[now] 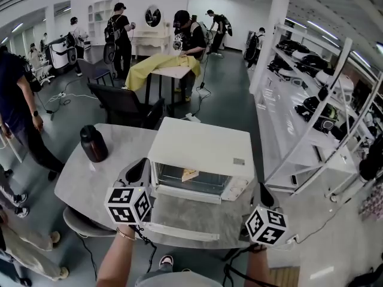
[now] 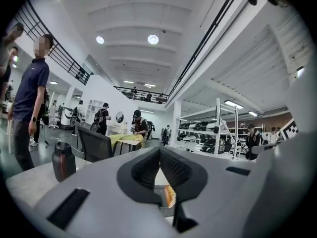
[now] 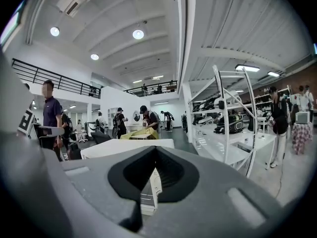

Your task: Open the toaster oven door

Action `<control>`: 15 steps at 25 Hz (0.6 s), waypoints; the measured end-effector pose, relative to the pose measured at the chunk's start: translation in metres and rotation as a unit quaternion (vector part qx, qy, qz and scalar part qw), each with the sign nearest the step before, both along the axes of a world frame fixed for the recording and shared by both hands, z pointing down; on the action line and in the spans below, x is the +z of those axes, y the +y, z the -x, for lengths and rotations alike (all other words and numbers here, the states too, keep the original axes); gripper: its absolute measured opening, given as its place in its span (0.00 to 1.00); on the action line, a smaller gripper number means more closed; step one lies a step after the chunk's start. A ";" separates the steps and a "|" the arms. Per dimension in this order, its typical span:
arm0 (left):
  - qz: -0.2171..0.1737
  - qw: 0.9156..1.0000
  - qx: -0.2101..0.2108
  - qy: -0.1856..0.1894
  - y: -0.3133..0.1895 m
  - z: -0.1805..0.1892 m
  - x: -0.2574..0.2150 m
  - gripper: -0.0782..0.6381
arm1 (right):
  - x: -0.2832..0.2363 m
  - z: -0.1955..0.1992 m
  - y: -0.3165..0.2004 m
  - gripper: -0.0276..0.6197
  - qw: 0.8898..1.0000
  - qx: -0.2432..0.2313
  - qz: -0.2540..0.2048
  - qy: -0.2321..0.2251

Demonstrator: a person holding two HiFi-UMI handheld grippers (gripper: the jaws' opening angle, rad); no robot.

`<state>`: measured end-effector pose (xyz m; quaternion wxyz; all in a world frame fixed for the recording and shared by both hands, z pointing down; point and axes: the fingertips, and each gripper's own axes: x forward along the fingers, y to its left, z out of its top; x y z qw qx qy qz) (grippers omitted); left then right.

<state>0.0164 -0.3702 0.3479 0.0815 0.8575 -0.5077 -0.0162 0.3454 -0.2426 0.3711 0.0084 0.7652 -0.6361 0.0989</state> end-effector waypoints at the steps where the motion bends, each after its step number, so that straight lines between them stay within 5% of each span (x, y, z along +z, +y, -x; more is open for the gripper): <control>1: 0.001 1.000 0.000 0.000 0.000 0.000 -0.001 0.12 | -0.001 0.001 0.000 0.05 1.000 0.000 0.002 0.002; 15: 0.015 1.000 -0.010 -0.001 -0.002 0.002 0.011 0.12 | 0.004 0.006 -0.002 0.05 1.000 -0.007 0.016 0.012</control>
